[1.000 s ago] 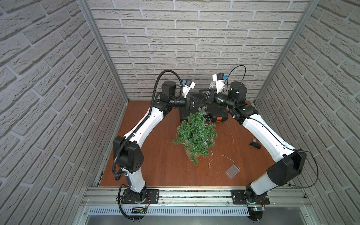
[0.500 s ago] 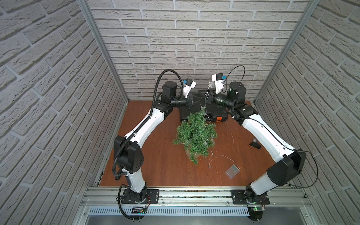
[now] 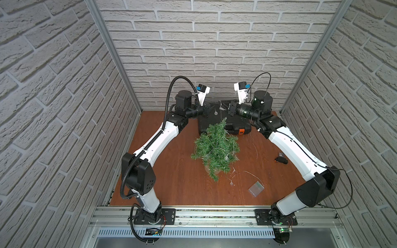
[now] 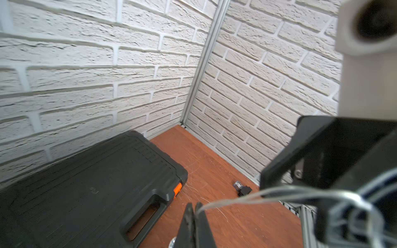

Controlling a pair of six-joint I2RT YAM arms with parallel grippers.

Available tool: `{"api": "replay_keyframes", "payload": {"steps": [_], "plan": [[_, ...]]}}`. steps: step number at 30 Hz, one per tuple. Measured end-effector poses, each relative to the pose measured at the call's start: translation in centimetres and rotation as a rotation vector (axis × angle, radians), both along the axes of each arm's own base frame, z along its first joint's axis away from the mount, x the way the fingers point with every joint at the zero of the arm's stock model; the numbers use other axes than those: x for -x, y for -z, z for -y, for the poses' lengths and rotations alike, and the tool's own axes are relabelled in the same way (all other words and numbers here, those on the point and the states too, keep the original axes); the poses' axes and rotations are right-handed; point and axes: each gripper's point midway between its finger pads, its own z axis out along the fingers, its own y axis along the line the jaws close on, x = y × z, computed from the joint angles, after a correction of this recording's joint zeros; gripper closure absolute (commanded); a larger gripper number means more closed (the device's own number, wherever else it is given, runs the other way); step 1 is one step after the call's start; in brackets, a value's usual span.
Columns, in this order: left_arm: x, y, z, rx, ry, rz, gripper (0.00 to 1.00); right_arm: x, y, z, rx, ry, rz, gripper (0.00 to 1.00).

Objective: Wrap string light around the christmas tree
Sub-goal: Wrap the light string around the Christmas tree.

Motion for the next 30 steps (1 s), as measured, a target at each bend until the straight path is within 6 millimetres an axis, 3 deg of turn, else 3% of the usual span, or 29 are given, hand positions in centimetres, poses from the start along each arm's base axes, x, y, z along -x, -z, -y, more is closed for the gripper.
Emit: {"api": "replay_keyframes", "payload": {"steps": [6, 10, 14, 22, 27, 30], "plan": [[-1.8, -0.5, -1.8, -0.009, -0.122, -0.006, 1.00, 0.6, 1.1, 0.7, 0.055, 0.018, -0.028, 0.69], [-2.1, -2.0, -2.4, -0.037, -0.165, -0.009, 1.00, 0.2, 2.2, 1.4, 0.098, 0.065, -0.049, 0.67], [-3.8, -2.8, -4.6, -0.070, -0.270, -0.021, 1.00, 0.4, 3.2, 2.5, 0.143, 0.116, -0.084, 0.58], [-6.3, 2.1, -9.3, -0.221, -0.420, -0.159, 1.00, 1.3, 3.7, 5.2, 0.211, 0.239, -0.134, 0.54], [-6.2, 4.2, -13.4, -0.299, -0.508, -0.230, 1.00, 2.4, 4.4, 7.8, 0.277, 0.347, -0.178, 0.53], [-4.8, 5.4, -16.2, -0.350, -0.556, -0.277, 1.00, 3.5, 4.6, 9.5, 0.318, 0.409, -0.205, 0.53]]}}
